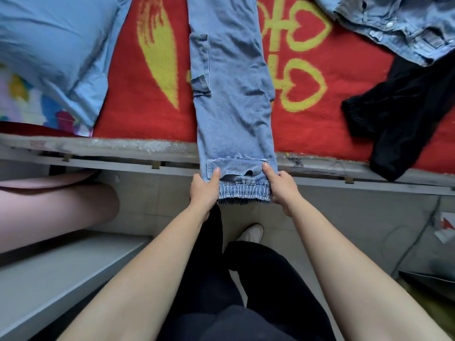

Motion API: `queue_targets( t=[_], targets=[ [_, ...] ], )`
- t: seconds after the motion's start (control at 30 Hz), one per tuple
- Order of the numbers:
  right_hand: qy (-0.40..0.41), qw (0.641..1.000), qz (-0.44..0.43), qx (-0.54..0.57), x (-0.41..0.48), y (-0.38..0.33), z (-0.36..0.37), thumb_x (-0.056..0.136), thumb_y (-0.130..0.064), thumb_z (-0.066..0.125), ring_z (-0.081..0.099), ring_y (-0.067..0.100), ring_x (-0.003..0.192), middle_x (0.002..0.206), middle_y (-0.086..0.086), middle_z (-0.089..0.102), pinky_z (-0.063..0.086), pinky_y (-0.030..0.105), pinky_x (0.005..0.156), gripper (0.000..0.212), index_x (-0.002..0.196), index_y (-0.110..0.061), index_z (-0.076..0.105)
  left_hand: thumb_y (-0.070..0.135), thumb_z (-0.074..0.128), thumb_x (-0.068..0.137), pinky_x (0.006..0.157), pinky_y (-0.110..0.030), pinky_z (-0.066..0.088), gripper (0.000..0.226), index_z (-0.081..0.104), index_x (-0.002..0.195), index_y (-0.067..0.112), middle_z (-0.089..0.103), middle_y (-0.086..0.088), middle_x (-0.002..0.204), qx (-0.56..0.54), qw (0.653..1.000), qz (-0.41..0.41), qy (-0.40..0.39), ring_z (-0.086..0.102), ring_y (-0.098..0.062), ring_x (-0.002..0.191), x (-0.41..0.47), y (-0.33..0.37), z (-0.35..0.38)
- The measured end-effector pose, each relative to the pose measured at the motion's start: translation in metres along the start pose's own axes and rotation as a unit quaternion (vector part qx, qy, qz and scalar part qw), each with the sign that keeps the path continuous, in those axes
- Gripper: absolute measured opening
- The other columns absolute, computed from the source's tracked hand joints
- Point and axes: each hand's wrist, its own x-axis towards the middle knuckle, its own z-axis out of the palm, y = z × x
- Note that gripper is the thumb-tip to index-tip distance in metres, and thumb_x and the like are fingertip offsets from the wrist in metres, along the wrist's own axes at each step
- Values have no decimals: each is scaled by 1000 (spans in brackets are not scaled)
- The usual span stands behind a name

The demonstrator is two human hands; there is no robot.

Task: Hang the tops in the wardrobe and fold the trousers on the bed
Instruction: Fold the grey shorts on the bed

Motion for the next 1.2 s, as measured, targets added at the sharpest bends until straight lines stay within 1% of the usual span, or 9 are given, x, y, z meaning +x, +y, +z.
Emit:
queue_targets(
  t=[0.17,0.27,0.43,0.57,0.7,0.8,0.93,1.03,1.2],
  targets=[
    [-44,997,9,57,-2,-7,-7,89,-60,63,61,14,65,93,9,64,60,35,61,52,105,-10,57,40,65,88,86,-40,52,48,53,122,8,65,-9,113,-106,991,-74,-41,63,-25,99,4,3,-1],
    [-66,989,-22,133,7,-40,-14,92,-44,65,59,12,55,100,5,66,59,33,57,56,136,-20,40,29,66,89,58,-34,55,55,38,135,22,65,-8,103,-263,957,-74,-94,66,-17,70,17,31,-15],
    [-69,985,-86,131,25,-109,-12,94,-41,56,72,15,64,102,0,73,57,28,55,21,111,-30,63,33,60,94,52,-25,52,23,59,114,24,65,1,85,-272,953,-32,-127,62,-15,70,50,87,-36],
    [-72,989,-87,100,41,-151,-9,98,-46,39,69,24,80,102,7,70,56,30,58,41,114,-16,62,38,62,92,55,-26,51,29,62,112,17,56,-4,86,-287,949,-65,-117,57,-18,71,81,129,-43],
    [-61,988,-117,84,67,-190,-9,92,-36,34,57,16,60,76,7,61,37,24,53,34,87,-12,58,38,50,96,58,-25,48,27,60,78,20,57,0,62,-313,937,-49,-147,55,-17,67,120,170,-51],
    [-59,983,-122,121,94,-221,1,76,-35,41,46,14,54,69,3,49,32,20,48,30,88,-13,57,41,51,95,64,-28,52,25,64,91,20,63,-2,74,-321,933,-25,-159,60,-18,75,152,193,-51],
    [-1,991,-126,-44,145,-227,16,97,-21,47,59,23,81,93,3,59,55,36,70,50,146,-16,42,35,63,93,85,-40,54,74,20,152,21,53,-8,126,-104,987,51,-108,57,-23,113,199,192,-38],
    [83,943,-150,-285,167,-208,23,96,-31,52,53,32,122,132,16,56,42,42,105,54,147,-15,44,28,65,91,108,-39,40,72,28,150,9,48,-15,134,119,981,140,-56,50,-29,124,222,177,-26],
    [171,917,-168,-318,179,-203,35,97,-52,49,43,37,131,140,16,50,33,47,109,60,146,-17,44,44,66,89,97,-36,43,56,52,130,9,61,-10,123,128,981,144,6,56,-28,116,243,177,-14]
  ],
)
